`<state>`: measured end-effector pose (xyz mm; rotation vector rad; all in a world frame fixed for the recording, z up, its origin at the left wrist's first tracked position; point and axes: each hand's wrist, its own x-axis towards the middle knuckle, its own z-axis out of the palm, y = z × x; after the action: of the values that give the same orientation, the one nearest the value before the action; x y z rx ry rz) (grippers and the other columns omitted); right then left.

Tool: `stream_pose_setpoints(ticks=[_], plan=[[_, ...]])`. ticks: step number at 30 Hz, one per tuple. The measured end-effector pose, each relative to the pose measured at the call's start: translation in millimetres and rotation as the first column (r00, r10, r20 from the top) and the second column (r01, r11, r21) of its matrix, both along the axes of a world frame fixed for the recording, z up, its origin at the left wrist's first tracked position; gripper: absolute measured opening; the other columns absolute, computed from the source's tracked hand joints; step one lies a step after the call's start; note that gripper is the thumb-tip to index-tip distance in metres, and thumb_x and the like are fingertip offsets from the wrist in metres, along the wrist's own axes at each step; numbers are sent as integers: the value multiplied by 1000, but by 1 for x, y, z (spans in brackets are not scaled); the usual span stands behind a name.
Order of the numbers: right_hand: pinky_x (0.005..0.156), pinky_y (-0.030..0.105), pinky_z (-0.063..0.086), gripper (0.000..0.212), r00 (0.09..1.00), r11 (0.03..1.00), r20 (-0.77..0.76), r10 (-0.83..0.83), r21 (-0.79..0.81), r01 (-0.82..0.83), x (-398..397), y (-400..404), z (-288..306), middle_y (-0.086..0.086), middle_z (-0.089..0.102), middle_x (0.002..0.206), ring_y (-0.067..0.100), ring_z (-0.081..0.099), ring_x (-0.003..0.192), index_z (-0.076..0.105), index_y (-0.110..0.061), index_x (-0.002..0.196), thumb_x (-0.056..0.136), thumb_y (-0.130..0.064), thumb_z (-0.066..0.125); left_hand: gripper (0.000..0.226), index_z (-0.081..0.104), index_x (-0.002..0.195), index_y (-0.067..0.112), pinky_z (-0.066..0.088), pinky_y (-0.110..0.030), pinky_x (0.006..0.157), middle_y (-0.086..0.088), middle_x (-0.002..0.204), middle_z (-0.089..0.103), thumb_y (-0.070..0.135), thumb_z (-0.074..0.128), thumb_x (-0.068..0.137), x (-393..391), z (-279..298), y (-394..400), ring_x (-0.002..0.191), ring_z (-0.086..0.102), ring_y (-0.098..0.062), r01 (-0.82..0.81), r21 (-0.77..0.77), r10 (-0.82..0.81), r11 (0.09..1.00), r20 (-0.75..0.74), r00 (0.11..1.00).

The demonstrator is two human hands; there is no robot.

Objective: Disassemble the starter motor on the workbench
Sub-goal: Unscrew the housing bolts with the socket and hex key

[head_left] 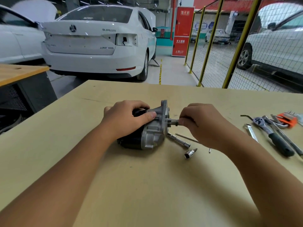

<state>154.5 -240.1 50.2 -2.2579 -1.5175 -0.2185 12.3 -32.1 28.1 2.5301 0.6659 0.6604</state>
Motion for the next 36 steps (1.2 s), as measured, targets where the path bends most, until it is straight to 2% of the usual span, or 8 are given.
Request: stream_pose_setpoints(ticks=[4,11,14,21,24,27,31,36], plan=[[77,39,44,10,985,996,153,-83,31,79,-4,-2,2,-14,61,85,17,52,86,69,-32,87,94,-37,64,67,69,113,50,30,-40,97,27,112,69,91,47,64,-1,1,-1,115,57,-10,3,-15,-3,1000,6,1000],[63,31,45,8,999,992,-37,4,125,0,-3,-2,-1,-12,62,75,4,53,71,70,-28,81,87,-30,75,69,66,112,55,32,-43,102,27,115,68,95,41,61,-2,1,-2,118,58,-12,12,-10,-12,1000,-12,1000],[61,26,38,11,998,989,-40,38,146,-31,0,-3,1,-10,59,73,5,53,71,74,-27,86,93,-31,67,60,65,108,57,33,-43,100,27,112,69,92,39,66,-1,1,-3,116,58,-13,1,-6,-1,1000,4,1000],[74,36,48,14,1000,1000,-7,12,13,-12,1,1,-3,-6,58,82,17,55,78,75,-16,90,95,-24,65,72,69,112,51,31,-42,98,27,112,69,94,40,61,-1,-1,-2,115,58,-10,-1,-12,1,1000,15,1000],[73,39,50,8,998,997,53,-40,75,36,-1,1,-2,-15,57,78,13,56,75,72,-28,80,87,-31,75,74,68,113,52,31,-41,99,28,112,68,94,44,57,0,-1,-1,115,57,-9,3,-21,-2,1000,14,1000],[68,37,51,22,999,991,6,-34,131,33,1,-1,-1,-17,57,76,6,54,71,61,-36,72,80,-32,82,73,68,113,53,32,-42,101,28,112,68,95,47,56,0,-1,0,113,57,-8,10,-29,-10,1000,16,1000],[58,28,41,14,996,990,-86,19,140,-7,3,-2,-5,-12,60,70,5,53,65,64,-35,77,87,-34,75,67,67,111,54,31,-42,97,29,109,68,94,40,64,-1,-2,-2,110,57,-8,2,-8,-2,1000,22,1000],[60,25,35,15,997,995,-70,31,95,-24,8,-2,-4,-10,56,74,6,52,71,75,-22,86,95,-29,65,63,68,109,54,30,-42,96,31,107,69,93,40,67,1,-2,-1,109,58,-8,-4,-14,5,1000,24,1000]])
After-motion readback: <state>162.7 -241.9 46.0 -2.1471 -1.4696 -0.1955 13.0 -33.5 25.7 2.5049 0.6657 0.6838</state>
